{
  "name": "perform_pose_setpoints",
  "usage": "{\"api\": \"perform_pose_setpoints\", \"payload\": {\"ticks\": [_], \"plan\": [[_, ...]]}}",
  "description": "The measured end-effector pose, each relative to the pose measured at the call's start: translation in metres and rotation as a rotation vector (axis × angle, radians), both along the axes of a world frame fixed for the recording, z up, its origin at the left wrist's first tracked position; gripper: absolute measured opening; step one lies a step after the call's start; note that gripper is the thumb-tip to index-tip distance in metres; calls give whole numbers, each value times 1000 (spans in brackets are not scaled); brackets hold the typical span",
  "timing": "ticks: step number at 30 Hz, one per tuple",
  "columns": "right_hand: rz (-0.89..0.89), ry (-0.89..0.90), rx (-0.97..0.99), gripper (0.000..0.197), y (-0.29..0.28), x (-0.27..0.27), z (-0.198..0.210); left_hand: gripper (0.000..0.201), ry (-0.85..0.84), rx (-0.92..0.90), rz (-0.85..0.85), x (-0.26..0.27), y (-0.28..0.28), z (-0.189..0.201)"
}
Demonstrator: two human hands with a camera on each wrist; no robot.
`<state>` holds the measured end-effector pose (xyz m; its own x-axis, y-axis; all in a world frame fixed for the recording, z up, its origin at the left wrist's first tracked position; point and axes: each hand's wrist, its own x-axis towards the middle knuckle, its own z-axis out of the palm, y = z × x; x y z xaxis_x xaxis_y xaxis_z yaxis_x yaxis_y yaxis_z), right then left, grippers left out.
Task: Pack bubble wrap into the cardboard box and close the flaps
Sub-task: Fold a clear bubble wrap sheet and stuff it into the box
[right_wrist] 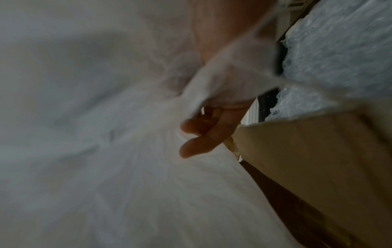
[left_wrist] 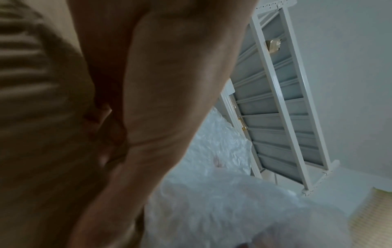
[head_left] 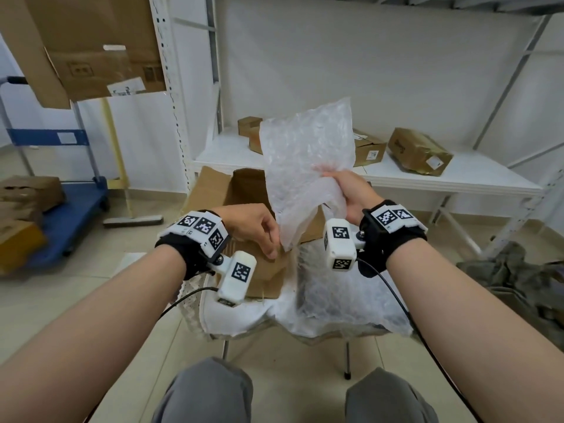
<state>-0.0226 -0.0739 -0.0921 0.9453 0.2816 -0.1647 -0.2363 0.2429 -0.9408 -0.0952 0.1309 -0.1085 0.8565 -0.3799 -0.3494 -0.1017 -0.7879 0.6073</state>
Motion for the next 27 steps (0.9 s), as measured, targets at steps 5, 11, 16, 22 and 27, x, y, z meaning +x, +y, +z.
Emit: {"api": "perform_pose_setpoints", "payload": {"ticks": [5, 11, 16, 22, 27], "plan": [[52, 48, 56, 24, 4, -2, -5, 65, 15, 138, 147, 9, 21, 24], [120, 84, -112, 40, 16, -8, -12, 26, -37, -274, 409, 13, 45, 42], [145, 8, -245, 16, 18, -7, -9, 35, -13, -596, 503, 16, 53, 37], [288, 81, 71, 41, 20, -10, -14, 21, -130, -597, 653, 18, 55, 36], [310, 67, 83, 24, 12, -9, -16, 24, -94, -486, 702, 16, 59, 32]]}}
